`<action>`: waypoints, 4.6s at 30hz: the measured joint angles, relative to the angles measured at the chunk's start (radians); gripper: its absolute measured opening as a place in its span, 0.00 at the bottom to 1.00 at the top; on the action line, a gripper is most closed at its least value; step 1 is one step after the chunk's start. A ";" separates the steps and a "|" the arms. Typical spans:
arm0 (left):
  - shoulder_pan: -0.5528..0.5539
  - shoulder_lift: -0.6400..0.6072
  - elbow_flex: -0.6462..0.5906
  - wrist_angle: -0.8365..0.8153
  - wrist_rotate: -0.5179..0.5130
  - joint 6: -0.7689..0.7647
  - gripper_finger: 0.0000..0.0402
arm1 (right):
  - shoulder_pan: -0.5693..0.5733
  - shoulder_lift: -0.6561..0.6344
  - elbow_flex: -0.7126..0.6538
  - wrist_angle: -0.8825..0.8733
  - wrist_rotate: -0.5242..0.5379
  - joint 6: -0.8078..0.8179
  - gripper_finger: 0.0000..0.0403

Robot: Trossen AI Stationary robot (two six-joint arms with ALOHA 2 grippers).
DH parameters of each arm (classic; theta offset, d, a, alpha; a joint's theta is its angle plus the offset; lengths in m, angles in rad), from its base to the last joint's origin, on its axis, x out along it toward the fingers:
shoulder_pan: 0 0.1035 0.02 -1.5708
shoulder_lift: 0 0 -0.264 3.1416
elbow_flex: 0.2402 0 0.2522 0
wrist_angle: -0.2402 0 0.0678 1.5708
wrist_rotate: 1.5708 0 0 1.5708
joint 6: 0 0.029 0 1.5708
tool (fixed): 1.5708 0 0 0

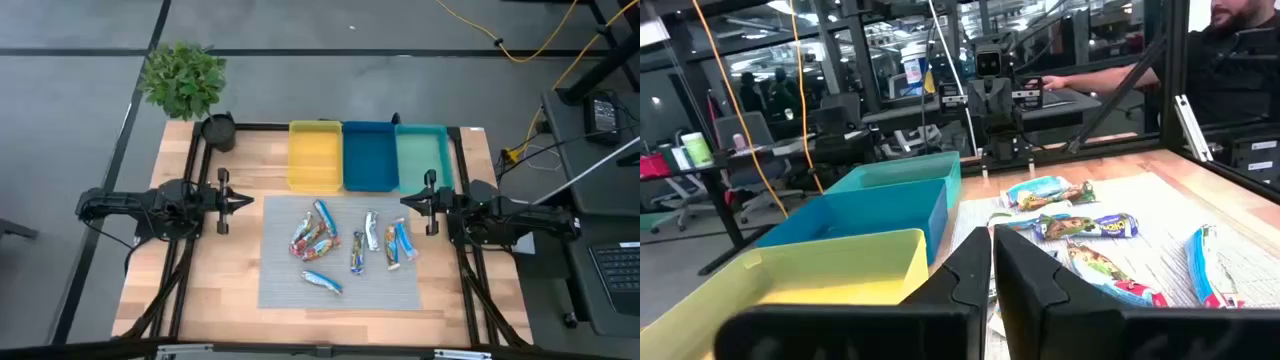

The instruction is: Pick and place Granola Bars by type

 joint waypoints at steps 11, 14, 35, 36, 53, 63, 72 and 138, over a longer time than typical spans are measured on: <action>0.000 0.000 0.000 0.000 0.000 0.000 0.03 | 0.000 0.000 0.000 0.000 0.000 0.000 0.06; 0.000 0.000 0.000 0.000 0.000 0.000 0.03 | 0.000 0.000 0.000 0.000 0.000 0.000 0.06; 0.000 0.000 0.000 0.000 0.000 0.000 0.02 | 0.000 0.000 0.000 0.000 0.000 0.000 0.06; 0.000 0.000 0.000 0.000 0.000 0.000 0.02 | 0.000 0.000 0.000 0.000 0.000 0.000 0.06; 0.000 0.000 0.000 0.000 0.000 0.000 0.02 | 0.000 0.000 0.000 0.000 0.000 0.000 0.06; 0.000 0.000 0.000 0.000 0.000 0.000 0.01 | 0.000 0.000 0.000 0.000 0.000 0.000 0.06; 0.000 0.000 0.000 0.000 0.000 0.000 0.02 | 0.000 0.000 0.000 0.000 0.000 0.000 0.06; -0.111 1.470 0.901 -0.255 -0.225 -0.168 0.63 | 0.000 0.000 0.000 0.000 0.000 0.000 0.06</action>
